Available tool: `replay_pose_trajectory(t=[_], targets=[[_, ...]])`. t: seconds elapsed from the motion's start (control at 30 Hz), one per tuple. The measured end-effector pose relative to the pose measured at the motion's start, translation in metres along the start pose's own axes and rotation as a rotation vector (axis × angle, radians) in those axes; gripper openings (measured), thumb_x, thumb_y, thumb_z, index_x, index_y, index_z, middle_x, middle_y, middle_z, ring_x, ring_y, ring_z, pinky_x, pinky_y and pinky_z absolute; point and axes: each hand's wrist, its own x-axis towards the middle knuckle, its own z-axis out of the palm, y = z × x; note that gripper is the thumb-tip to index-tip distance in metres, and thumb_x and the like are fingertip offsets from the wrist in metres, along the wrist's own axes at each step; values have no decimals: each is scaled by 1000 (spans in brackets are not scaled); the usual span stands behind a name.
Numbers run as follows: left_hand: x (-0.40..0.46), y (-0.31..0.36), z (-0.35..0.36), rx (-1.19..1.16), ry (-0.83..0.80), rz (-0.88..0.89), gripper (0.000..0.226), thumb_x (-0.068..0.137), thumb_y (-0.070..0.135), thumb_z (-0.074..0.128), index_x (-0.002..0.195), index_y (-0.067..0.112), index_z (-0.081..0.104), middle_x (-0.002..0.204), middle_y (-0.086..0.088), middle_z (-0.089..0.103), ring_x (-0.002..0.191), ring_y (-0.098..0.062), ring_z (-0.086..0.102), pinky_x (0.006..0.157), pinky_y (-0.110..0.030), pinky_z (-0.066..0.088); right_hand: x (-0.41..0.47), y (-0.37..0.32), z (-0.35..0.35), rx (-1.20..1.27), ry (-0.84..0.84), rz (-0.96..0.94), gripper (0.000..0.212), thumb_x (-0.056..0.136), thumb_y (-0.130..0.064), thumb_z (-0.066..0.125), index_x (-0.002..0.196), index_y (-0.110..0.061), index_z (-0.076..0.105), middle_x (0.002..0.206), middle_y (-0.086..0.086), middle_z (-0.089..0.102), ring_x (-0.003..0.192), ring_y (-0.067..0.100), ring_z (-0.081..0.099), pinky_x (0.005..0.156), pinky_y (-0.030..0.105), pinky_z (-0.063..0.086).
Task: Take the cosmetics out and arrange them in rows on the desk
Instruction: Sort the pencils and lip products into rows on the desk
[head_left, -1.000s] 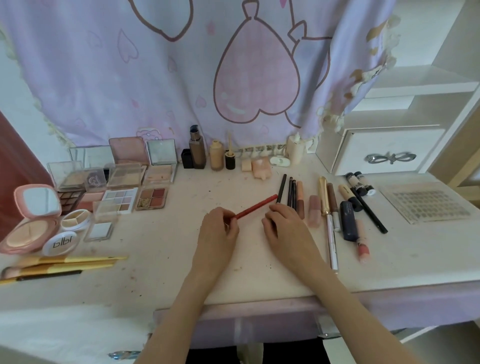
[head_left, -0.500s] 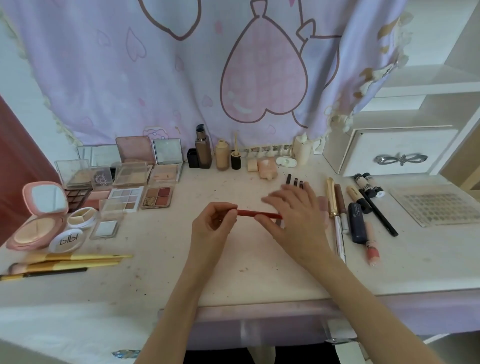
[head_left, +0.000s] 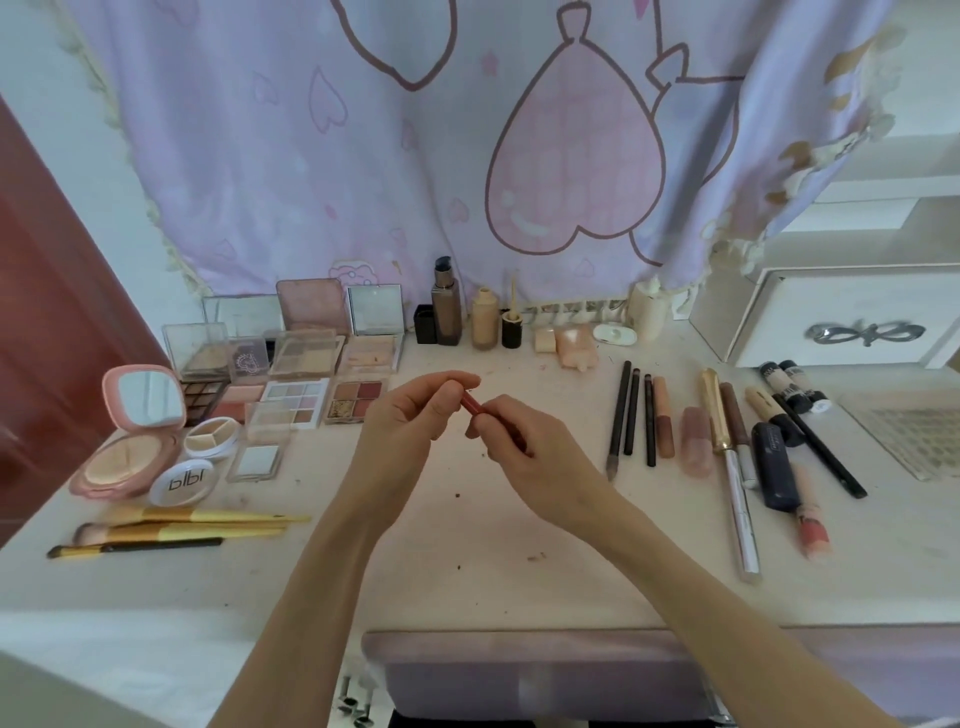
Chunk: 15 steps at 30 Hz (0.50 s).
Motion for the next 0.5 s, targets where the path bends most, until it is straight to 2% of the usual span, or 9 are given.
replay_pose_trajectory(t=[0.23, 0.37, 0.5], targets=[[6, -6, -16, 76, 77, -14, 24, 75, 43, 54, 83, 24, 69, 67, 12, 61, 68, -13, 42, 69, -25, 39, 10, -4, 20, 67, 35, -5, 17, 98, -18, 42, 85, -17, 54, 58, -11, 43, 52, 3, 40, 52, 15, 33], [9, -8, -19, 89, 82, -24, 22, 79, 39, 54, 82, 23, 68, 66, 12, 61, 69, -12, 43, 68, -23, 40, 14, -4, 25, 95, 41, 1, 17, 98, -18, 41, 86, -19, 53, 59, -10, 43, 52, 4, 38, 52, 17, 32], [11, -8, -19, 125, 94, -26, 18, 90, 26, 51, 82, 22, 67, 62, 14, 60, 60, -1, 45, 62, -13, 40, 16, -2, 29, 110, 43, 16, 18, 99, -19, 41, 87, -16, 54, 58, -10, 41, 49, 4, 36, 50, 18, 28]])
